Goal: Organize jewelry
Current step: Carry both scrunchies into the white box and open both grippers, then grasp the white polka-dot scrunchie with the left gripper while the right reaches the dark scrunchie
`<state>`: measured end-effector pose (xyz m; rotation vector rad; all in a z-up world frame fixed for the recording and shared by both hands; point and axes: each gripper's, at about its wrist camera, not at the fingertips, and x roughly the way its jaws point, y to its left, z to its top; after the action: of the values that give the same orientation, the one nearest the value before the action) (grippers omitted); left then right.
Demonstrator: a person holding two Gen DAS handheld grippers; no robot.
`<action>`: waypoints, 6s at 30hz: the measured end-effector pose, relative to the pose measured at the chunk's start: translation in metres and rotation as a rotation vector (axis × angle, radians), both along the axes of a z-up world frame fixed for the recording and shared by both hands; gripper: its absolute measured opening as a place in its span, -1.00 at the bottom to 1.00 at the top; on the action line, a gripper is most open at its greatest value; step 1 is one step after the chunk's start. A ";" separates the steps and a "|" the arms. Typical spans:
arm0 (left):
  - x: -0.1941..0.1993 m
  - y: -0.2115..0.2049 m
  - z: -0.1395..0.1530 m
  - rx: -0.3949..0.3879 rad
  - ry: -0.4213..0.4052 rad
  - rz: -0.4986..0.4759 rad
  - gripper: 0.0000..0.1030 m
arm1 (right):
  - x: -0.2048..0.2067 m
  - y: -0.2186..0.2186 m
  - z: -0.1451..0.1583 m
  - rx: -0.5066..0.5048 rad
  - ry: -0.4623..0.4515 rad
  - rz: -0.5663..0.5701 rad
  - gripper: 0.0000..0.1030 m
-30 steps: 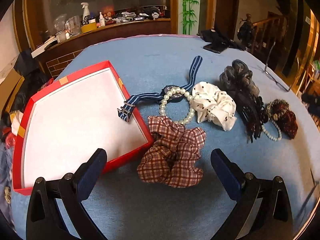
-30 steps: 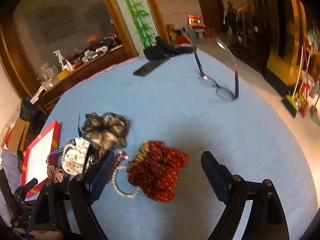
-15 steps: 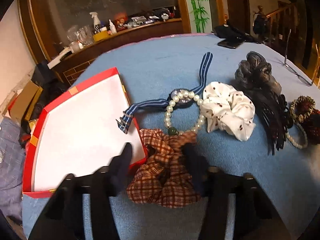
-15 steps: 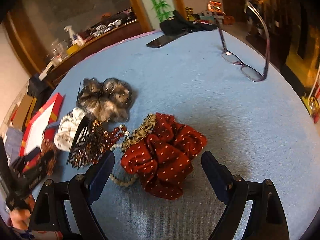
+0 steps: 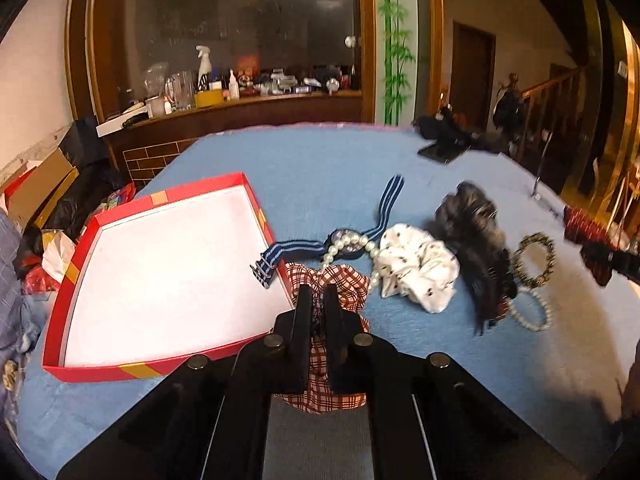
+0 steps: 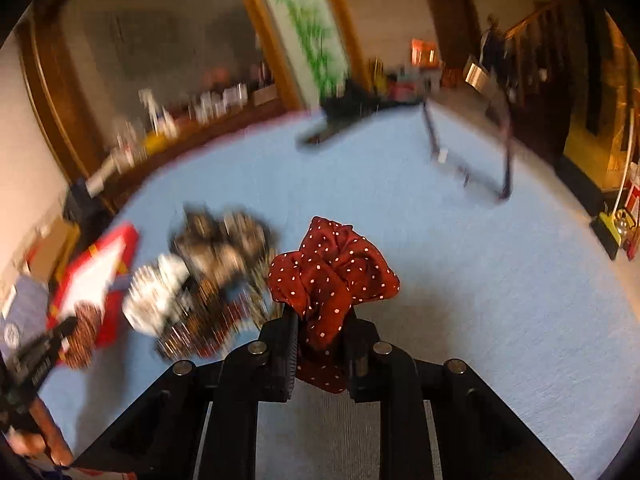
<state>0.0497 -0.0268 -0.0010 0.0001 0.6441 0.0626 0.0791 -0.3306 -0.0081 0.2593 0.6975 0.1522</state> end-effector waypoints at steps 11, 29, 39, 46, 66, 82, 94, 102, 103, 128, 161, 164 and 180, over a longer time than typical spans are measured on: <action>-0.029 0.010 0.013 -0.020 -0.042 0.027 -0.90 | -0.023 0.004 0.027 0.023 -0.179 0.017 -0.62; -0.083 0.093 0.017 -0.091 -0.062 0.160 -0.90 | -0.016 0.056 0.007 0.005 -0.063 0.236 -0.61; -0.100 0.138 0.023 -0.131 -0.060 0.224 -0.89 | -0.026 0.153 0.020 0.055 0.007 0.470 -0.59; -0.087 0.169 0.044 -0.147 -0.044 0.229 -0.89 | -0.015 0.219 0.044 0.040 0.047 0.590 -0.58; 0.060 0.249 0.041 -0.195 0.073 0.229 -0.89 | 0.106 0.388 0.036 -0.025 0.162 0.668 -0.53; 0.124 0.292 -0.006 -0.260 0.148 0.295 -0.78 | 0.169 0.442 -0.013 -0.055 0.239 0.632 -0.52; 0.101 0.292 -0.014 -0.257 0.130 0.339 0.45 | 0.171 0.428 -0.018 -0.029 0.203 0.572 0.28; 0.071 0.277 -0.021 -0.130 0.171 0.376 0.45 | 0.147 0.411 -0.024 -0.039 0.196 0.546 0.30; 0.067 0.276 -0.021 -0.122 0.177 0.379 0.45 | 0.142 0.408 -0.024 -0.036 0.204 0.548 0.30; -0.023 0.106 0.032 -0.082 0.000 0.111 0.59 | 0.072 0.158 0.047 0.115 -0.011 0.436 0.37; 0.119 -0.049 -0.047 -0.086 0.288 -0.116 -0.66 | 0.127 0.048 -0.005 0.330 0.225 0.167 0.52; 0.116 -0.043 -0.041 -0.105 0.226 -0.111 -0.82 | 0.130 0.054 -0.009 0.308 0.239 0.179 0.54; 0.077 -0.030 0.011 -0.043 -0.109 -0.120 -0.82 | 0.135 0.092 -0.020 0.070 0.160 0.209 -0.82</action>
<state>0.1266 -0.0565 0.0105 -0.0062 0.5357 -0.0664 0.2142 -0.2385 -0.0278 0.2672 0.8791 0.3589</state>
